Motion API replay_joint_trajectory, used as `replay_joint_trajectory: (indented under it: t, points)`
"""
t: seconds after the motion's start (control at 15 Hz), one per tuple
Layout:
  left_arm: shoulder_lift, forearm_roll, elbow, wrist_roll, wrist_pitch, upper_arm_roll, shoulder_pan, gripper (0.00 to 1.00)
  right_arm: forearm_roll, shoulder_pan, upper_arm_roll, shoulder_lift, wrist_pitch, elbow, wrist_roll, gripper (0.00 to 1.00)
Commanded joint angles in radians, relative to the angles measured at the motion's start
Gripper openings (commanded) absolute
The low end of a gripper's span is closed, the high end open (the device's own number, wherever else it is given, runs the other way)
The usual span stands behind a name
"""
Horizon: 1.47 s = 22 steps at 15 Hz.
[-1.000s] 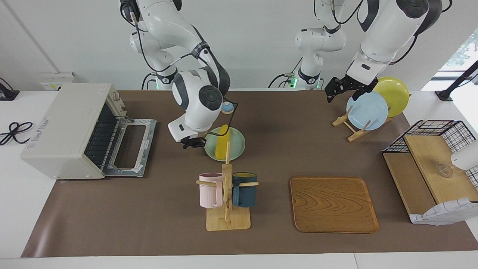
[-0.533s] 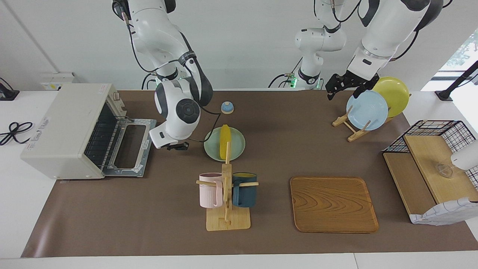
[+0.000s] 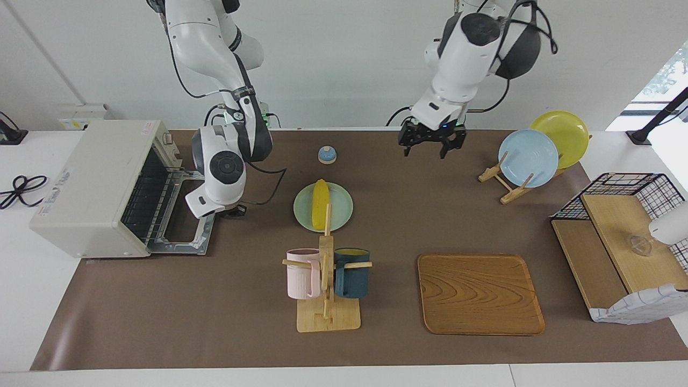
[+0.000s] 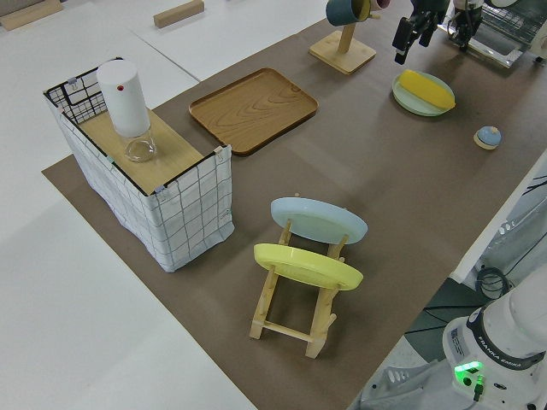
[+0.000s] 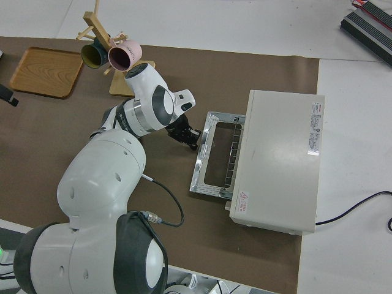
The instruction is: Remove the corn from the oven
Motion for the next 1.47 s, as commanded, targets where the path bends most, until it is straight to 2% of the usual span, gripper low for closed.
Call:
replay_joint_trajectory:
  t: [0.0, 0.2, 0.4, 0.6, 0.67, 1.0, 1.4]
  points:
    - [0.109, -0.029, -0.001, -0.125, 0.149, 0.020, -0.108, 1.00, -0.024, -0.030, 0.014, -0.038, 0.044, -0.062, -0.013, 0.00]
    - [0.223, -0.026, 0.017, -0.279, 0.290, 0.023, -0.223, 1.00, -0.054, -0.028, 0.013, -0.038, 0.041, -0.063, -0.020, 0.00]
    - [0.385, -0.023, 0.184, -0.360, 0.298, 0.023, -0.263, 1.00, -0.128, -0.023, 0.013, -0.046, 0.009, -0.062, -0.031, 0.00]
    - [0.445, -0.014, 0.218, -0.363, 0.313, 0.023, -0.283, 1.00, -0.156, -0.011, 0.019, -0.047, -0.059, -0.021, -0.037, 0.00]
    - [0.455, -0.007, 0.208, -0.363, 0.365, 0.024, -0.300, 1.00, -0.156, -0.016, 0.020, -0.056, -0.089, 0.001, -0.055, 0.00]
    - [0.458, 0.000, 0.162, -0.363, 0.428, 0.026, -0.294, 1.00, -0.105, -0.086, 0.017, -0.222, -0.174, 0.002, -0.255, 0.00]
    - [0.456, 0.002, 0.100, -0.360, 0.481, 0.032, -0.291, 1.00, -0.094, -0.215, 0.011, -0.277, -0.203, 0.002, -0.451, 0.00]
